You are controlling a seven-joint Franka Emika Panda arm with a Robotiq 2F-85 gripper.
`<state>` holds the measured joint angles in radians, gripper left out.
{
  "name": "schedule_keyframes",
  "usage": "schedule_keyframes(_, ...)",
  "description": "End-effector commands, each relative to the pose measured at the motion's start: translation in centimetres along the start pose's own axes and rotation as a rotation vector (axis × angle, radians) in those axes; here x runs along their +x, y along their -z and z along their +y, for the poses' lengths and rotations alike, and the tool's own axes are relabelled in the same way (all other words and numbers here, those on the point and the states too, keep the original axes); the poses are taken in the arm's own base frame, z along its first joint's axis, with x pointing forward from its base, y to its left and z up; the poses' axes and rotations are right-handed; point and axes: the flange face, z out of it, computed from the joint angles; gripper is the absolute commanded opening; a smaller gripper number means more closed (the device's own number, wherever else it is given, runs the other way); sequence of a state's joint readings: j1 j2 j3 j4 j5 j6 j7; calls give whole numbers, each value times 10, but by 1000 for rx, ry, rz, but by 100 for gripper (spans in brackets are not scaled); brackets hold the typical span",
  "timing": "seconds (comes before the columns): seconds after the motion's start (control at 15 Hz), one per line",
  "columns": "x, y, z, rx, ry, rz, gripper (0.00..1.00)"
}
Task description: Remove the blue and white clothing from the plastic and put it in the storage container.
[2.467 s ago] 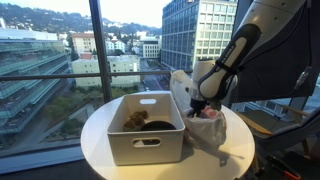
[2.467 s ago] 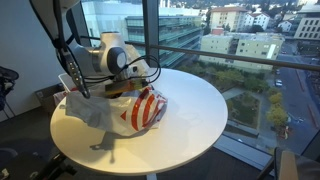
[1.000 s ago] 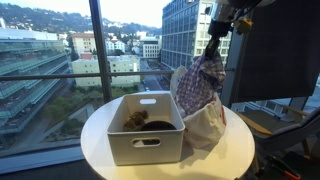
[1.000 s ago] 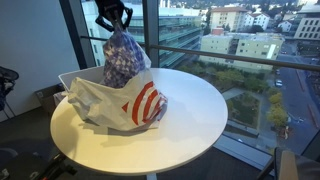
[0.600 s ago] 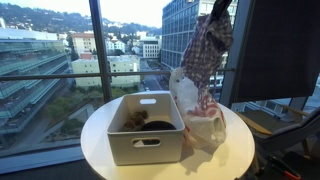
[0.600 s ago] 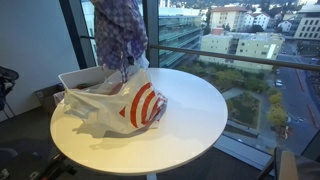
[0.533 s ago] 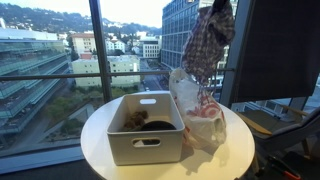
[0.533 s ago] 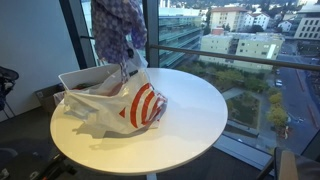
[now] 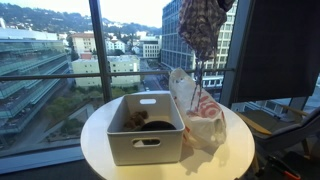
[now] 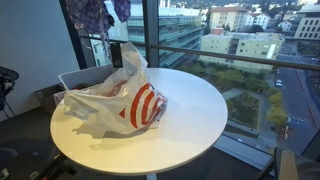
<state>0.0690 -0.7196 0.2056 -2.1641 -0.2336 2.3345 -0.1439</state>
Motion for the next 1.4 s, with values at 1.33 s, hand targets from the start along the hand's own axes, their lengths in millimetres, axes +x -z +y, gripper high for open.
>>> schedule_keyframes(1.33,-11,-280,-227,305,261,-121,4)
